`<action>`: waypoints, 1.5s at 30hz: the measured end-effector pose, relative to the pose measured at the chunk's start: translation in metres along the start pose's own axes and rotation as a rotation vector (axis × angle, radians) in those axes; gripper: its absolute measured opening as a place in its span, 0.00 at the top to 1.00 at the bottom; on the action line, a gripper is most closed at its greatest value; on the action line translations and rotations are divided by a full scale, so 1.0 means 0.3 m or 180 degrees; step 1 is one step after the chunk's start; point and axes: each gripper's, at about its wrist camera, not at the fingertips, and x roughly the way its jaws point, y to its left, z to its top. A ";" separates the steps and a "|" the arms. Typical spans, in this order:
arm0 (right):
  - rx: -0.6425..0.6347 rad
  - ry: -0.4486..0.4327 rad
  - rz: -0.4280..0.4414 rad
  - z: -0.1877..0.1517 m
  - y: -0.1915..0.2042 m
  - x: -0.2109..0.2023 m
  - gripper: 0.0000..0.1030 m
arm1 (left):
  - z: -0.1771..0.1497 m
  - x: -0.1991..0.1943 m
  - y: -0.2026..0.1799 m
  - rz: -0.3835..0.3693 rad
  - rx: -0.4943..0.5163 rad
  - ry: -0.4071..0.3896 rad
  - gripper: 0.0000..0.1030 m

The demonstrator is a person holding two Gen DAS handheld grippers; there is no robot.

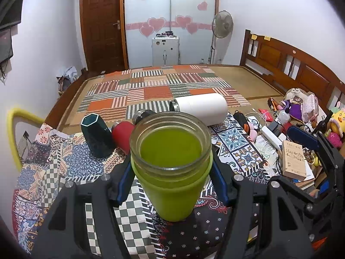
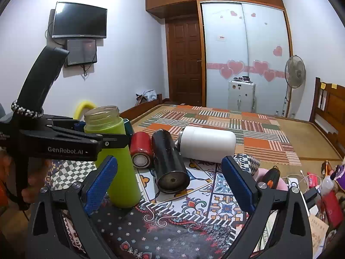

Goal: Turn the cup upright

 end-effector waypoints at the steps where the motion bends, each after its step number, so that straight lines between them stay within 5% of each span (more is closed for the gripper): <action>1: 0.0005 0.0000 -0.0006 0.002 0.003 -0.003 0.06 | 0.000 -0.007 -0.001 0.0007 0.0005 -0.0013 0.39; 13: 0.0018 -0.0294 -0.0105 0.069 0.060 -0.160 0.06 | -0.048 -0.347 0.035 0.0228 -0.0015 -0.0811 0.28; 23: 0.0153 -0.0710 -0.0228 0.119 0.139 -0.361 0.02 | -0.150 -0.627 0.015 0.0484 0.0016 -0.1619 0.04; 45: 0.0199 -0.0877 -0.0248 0.055 0.274 -0.491 0.00 | -0.322 -0.782 0.002 0.0490 -0.0280 -0.1945 0.00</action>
